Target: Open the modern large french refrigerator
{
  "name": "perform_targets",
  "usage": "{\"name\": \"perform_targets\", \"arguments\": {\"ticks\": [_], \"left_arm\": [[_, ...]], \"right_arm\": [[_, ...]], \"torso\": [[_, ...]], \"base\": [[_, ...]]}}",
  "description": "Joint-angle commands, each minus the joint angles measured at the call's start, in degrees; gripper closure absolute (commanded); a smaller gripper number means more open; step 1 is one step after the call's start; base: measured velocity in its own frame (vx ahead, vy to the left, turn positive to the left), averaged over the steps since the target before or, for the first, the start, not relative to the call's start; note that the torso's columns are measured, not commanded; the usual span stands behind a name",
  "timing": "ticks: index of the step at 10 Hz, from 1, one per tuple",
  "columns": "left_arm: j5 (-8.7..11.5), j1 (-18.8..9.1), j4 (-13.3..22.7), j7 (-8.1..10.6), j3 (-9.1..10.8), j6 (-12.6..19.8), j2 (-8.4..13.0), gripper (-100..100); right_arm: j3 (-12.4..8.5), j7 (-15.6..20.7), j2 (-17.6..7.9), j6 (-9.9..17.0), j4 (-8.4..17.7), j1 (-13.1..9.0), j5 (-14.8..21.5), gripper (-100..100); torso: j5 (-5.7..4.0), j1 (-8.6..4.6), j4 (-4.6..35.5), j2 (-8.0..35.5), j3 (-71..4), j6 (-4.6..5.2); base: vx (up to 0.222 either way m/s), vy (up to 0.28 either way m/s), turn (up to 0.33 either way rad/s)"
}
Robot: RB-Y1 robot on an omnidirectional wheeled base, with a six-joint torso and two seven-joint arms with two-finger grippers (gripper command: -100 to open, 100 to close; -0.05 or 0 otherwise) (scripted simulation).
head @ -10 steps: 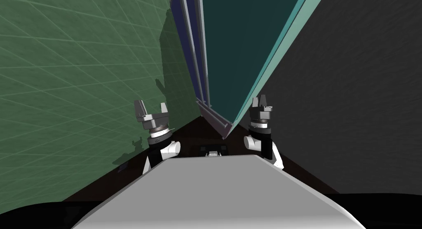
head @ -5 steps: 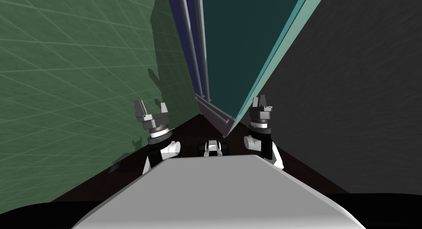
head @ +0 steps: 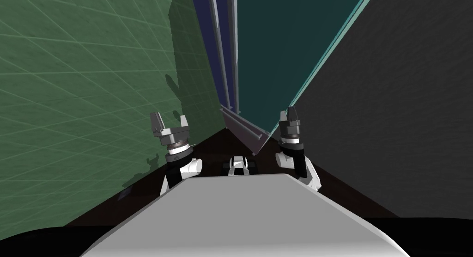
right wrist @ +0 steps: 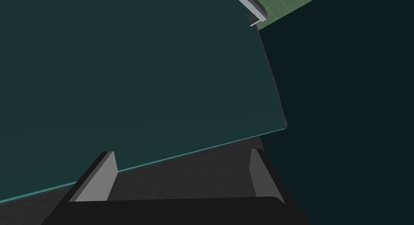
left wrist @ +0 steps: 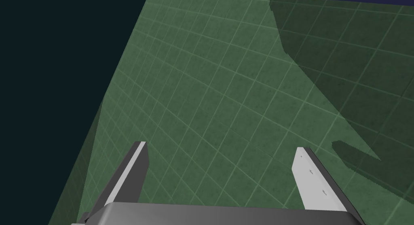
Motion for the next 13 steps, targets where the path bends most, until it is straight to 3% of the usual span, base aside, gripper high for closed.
{"name": "perform_targets", "arguments": {"ticks": [1, 13], "left_arm": [[0.0, 0.0, 0.0, 0.0, 0.0, 0.0, 0.0, 0], [0.0, 0.0, 0.0, 0.0, 0.0, 0.0, 0.0, 0]], "right_arm": [[-0.37, 3.11, -0.98, -0.85, 1.13, -0.36, 0.42, -100], [-3.57, 21.81, -3.83, -6.39, 8.66, -2.67, 3.11, -100]], "torso": [[-0.03, -0.04, 0.02, 0.06, 0.04, 0.01], [0.02, 0.12, -0.01, -0.09, -0.05, 0.0]], "base": [[0.047, 0.079, -0.013], [0.058, 0.117, -0.025]]}}
